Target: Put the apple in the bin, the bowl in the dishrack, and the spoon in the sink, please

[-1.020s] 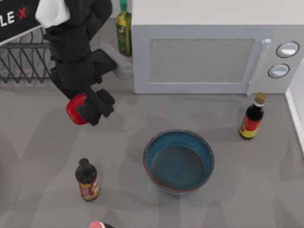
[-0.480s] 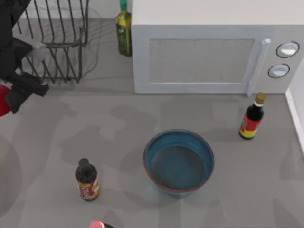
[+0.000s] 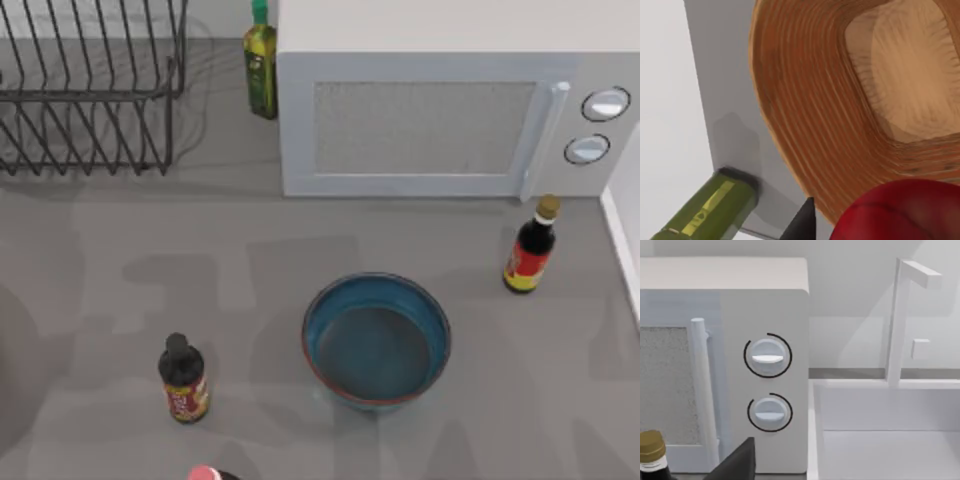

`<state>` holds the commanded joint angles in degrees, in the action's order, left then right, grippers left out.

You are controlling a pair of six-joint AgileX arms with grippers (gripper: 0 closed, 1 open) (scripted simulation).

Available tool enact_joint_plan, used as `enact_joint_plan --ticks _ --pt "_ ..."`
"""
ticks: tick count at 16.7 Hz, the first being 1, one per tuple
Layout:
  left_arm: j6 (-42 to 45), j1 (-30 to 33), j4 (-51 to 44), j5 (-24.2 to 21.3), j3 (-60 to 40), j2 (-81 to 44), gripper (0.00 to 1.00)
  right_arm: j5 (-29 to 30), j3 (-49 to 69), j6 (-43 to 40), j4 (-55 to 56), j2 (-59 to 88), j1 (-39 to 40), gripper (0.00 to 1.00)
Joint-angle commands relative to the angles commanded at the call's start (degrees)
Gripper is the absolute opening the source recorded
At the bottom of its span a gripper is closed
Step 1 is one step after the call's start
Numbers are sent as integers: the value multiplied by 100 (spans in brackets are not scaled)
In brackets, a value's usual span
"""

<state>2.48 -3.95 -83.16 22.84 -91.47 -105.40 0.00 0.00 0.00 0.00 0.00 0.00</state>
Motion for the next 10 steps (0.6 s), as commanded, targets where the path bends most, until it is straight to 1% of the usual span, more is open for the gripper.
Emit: enact_joint_plan --ticks 2,4,10 --pt "27 16 31 -2 -3 -20 0 0 0 0 0 0 0 100" --pt "86 -41 248 1 210 3 0 0 0 0 0 0 0 100" --pt "408 -372 1518 35 1397 54 0 0 0 0 0 0 0 100"
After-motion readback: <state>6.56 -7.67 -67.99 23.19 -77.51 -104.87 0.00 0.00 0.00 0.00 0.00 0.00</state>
